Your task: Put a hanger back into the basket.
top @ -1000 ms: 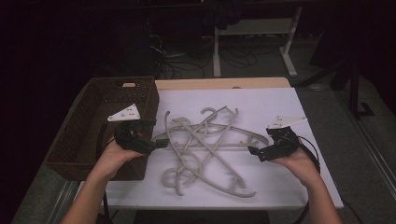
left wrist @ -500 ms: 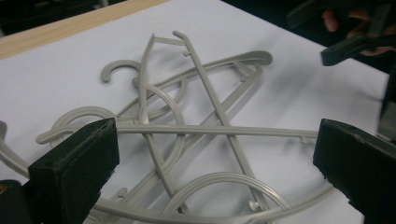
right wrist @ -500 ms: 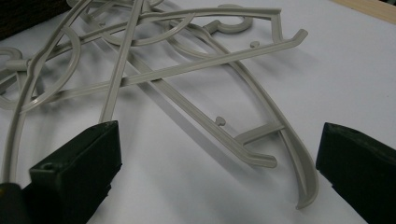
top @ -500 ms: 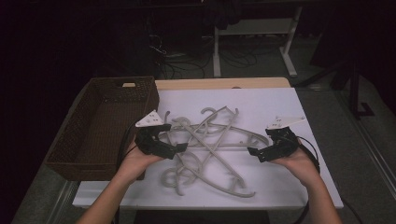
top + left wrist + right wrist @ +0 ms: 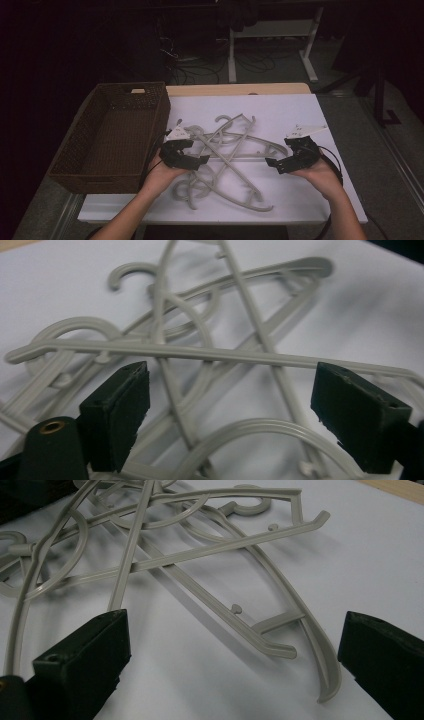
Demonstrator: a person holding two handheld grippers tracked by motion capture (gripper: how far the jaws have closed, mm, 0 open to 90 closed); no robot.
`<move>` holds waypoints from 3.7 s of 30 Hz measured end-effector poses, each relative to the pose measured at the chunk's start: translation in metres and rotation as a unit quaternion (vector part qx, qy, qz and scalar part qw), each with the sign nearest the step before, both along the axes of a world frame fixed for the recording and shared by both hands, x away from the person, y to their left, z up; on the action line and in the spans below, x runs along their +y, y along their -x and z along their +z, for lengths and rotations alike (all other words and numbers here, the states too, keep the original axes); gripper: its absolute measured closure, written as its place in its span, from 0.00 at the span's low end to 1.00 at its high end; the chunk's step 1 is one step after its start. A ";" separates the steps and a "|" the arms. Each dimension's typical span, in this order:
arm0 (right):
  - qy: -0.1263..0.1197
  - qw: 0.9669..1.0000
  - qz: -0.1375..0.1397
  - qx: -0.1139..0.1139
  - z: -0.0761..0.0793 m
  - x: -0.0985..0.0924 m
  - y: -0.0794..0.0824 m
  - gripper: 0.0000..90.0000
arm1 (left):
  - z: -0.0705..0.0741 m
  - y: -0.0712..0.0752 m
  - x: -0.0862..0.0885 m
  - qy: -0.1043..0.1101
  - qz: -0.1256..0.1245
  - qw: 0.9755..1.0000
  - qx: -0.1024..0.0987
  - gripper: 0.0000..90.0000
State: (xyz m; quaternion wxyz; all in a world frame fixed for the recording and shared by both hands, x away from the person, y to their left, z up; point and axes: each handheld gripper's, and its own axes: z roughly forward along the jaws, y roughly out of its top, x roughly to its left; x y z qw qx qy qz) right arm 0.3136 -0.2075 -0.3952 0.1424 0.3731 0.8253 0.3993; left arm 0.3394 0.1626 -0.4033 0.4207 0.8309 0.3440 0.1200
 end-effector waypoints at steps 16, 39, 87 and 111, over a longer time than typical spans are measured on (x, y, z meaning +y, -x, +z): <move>-0.002 1.000 0.001 0.004 -0.001 0.000 0.000 0.00 | -0.021 -0.044 -0.012 -0.067 0.051 0.996 0.025 1.00; -0.005 1.000 -0.002 0.004 -0.002 -0.004 -0.001 0.01 | -0.023 -0.101 -0.056 -0.092 0.030 0.995 0.026 1.00; -0.003 1.000 -0.001 0.007 -0.004 -0.003 -0.001 0.01 | -0.018 -0.125 -0.045 -0.114 0.085 0.987 0.075 0.89; -0.008 1.000 0.000 0.006 -0.003 -0.005 -0.001 0.01 | -0.014 -0.130 -0.151 -0.152 -0.066 0.986 0.025 0.86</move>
